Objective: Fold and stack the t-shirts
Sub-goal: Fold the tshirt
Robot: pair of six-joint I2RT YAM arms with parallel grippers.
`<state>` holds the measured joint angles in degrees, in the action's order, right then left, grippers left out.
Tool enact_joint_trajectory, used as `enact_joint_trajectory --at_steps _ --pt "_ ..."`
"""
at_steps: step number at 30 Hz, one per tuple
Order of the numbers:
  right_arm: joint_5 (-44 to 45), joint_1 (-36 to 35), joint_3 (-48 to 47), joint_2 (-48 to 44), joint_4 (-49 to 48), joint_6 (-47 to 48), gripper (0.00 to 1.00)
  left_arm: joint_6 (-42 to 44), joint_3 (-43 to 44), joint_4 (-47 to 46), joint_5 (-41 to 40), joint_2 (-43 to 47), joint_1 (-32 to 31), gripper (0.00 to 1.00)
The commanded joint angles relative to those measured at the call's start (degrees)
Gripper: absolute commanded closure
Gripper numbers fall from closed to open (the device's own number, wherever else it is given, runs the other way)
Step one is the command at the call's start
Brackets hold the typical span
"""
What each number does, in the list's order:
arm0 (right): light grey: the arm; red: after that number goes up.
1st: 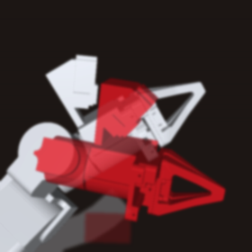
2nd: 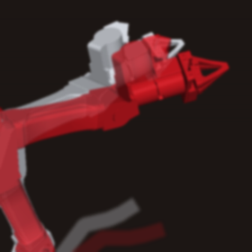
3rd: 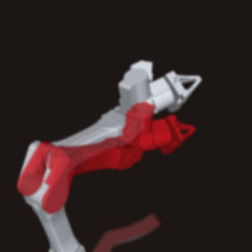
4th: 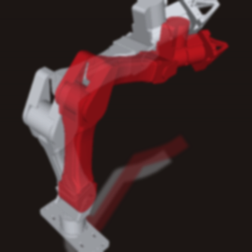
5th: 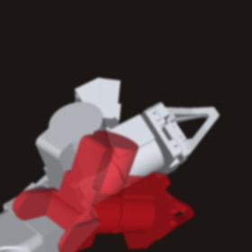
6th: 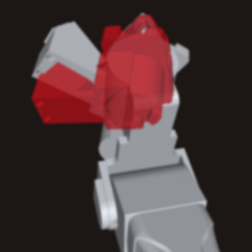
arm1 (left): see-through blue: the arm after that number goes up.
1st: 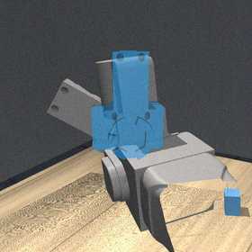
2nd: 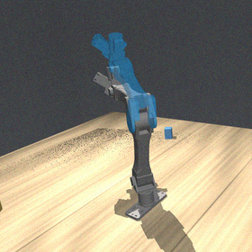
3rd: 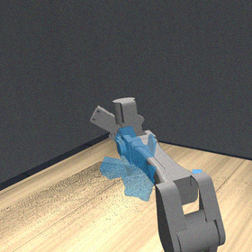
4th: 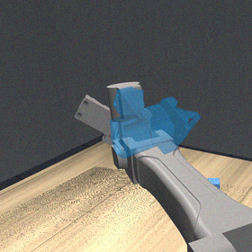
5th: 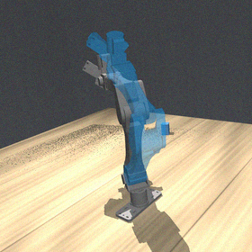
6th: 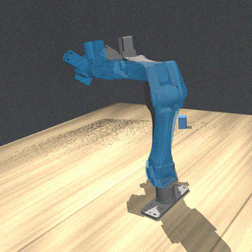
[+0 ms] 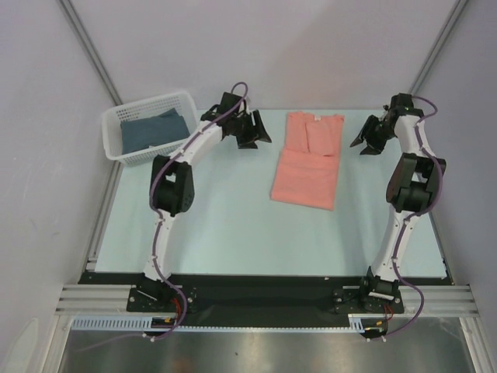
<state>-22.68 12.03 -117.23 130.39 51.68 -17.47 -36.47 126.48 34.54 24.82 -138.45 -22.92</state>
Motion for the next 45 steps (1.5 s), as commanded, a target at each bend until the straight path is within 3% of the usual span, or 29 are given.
enact_joint_trajectory --at_steps 1,5,7,10,14,18,22,29,33,38,45 --pt "4.7 -4.3 1.9 -7.1 4.6 3.2 0.45 9.2 -8.9 2.0 -4.8 12.0 0.9 0.33" --pt "0.9 -10.9 16.7 -19.1 -6.5 0.3 0.44 11.8 -21.7 -3.8 -0.8 21.5 -0.4 0.34" --pt "-1.1 -13.8 25.3 -22.5 -10.3 -2.6 0.44 11.1 -29.7 -7.7 6.0 23.7 -1.3 0.38" --pt "-6.4 -14.3 34.1 -27.7 -17.6 -6.6 0.46 9.2 -36.9 -14.8 10.4 26.7 -4.0 0.43" --pt "-13.4 -13.0 46.0 -30.9 -25.4 -9.2 0.53 8.4 -38.2 -19.4 11.6 25.1 -8.5 0.47" --pt "-18.6 -12.5 50.3 -29.4 -26.5 -8.7 0.71 5.6 -35.6 -20.7 11.2 19.1 -11.4 0.52" --pt "-18.6 -10.1 53.8 -28.2 -27.5 -7.0 0.74 3.9 -33.9 -22.2 10.9 14.8 -11.4 0.53" --pt "-16.2 -5.4 59.3 -27.3 -27.1 -5.1 0.72 11.3 -31.3 -10.9 4.8 9.0 -11.4 0.56" --pt "-10.8 -3.9 59.3 -28.2 -21.3 -2.5 0.69 17.4 -30.1 -4.1 -0.6 13.9 -11.6 0.53" --pt "-5.2 -1.8 62.7 -36.5 -16.4 -1.7 0.65 17.0 -32.6 -2.5 -2.7 24.5 -11.6 0.46" --pt "-13.0 -4.8 63.8 -46.7 -22.6 -7.4 0.61 11.3 -40.3 -9.5 1.8 31.3 -11.6 0.44"
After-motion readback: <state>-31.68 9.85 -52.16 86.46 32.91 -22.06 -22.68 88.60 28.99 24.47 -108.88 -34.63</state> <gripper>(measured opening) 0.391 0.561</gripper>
